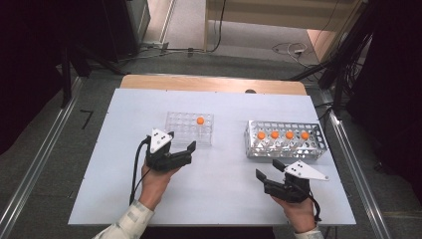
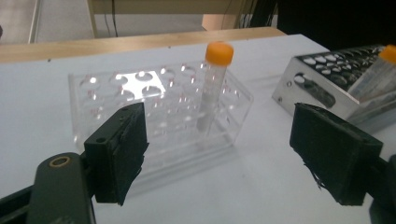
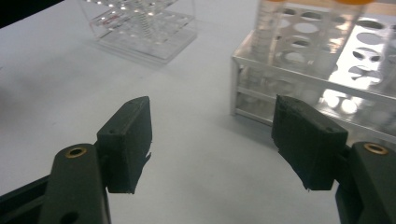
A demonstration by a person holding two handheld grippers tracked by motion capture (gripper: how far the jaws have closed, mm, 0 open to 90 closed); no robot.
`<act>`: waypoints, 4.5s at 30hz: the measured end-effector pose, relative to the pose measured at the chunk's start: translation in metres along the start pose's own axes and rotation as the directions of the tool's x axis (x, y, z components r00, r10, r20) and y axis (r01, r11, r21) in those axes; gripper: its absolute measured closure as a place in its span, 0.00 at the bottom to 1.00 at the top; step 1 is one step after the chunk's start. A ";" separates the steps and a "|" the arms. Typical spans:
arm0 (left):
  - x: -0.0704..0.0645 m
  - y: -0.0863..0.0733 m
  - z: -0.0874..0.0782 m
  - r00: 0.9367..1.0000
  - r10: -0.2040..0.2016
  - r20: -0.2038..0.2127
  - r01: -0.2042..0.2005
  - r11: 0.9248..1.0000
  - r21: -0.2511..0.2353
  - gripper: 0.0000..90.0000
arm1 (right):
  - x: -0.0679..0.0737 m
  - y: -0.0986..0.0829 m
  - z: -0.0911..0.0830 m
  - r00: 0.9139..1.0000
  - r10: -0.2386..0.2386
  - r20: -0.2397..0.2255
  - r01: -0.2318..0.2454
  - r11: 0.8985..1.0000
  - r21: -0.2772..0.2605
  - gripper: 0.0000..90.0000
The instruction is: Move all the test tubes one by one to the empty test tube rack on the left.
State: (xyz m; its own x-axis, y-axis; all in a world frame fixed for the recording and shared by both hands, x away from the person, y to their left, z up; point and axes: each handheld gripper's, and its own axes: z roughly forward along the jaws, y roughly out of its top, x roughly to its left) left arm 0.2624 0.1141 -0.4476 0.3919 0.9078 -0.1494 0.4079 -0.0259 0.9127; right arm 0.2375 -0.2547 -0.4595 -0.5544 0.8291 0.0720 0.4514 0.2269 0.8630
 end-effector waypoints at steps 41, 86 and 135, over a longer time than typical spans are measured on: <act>0.014 -0.042 -0.038 0.998 -0.051 0.032 0.051 0.999 0.014 0.21 | -0.096 0.015 0.012 0.920 0.095 0.379 -0.072 0.995 -0.076 0.61; 0.015 -0.044 -0.035 0.999 -0.044 0.030 0.043 0.999 0.021 0.21 | -0.089 0.052 -0.022 0.936 0.074 0.345 -0.011 0.983 -0.181 0.79; 0.009 -0.046 -0.035 1.000 0.000 0.023 0.000 1.000 0.017 0.22 | -0.011 0.019 0.000 0.997 -0.030 0.072 0.036 0.996 -0.087 0.79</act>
State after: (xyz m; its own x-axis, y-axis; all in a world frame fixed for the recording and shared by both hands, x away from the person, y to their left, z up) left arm 0.2184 0.1384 -0.4779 0.4105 0.8980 -0.1583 0.4215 -0.0330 0.9063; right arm 0.2525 -0.2596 -0.4435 -0.5155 0.8569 0.0101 0.3691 0.2114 0.9050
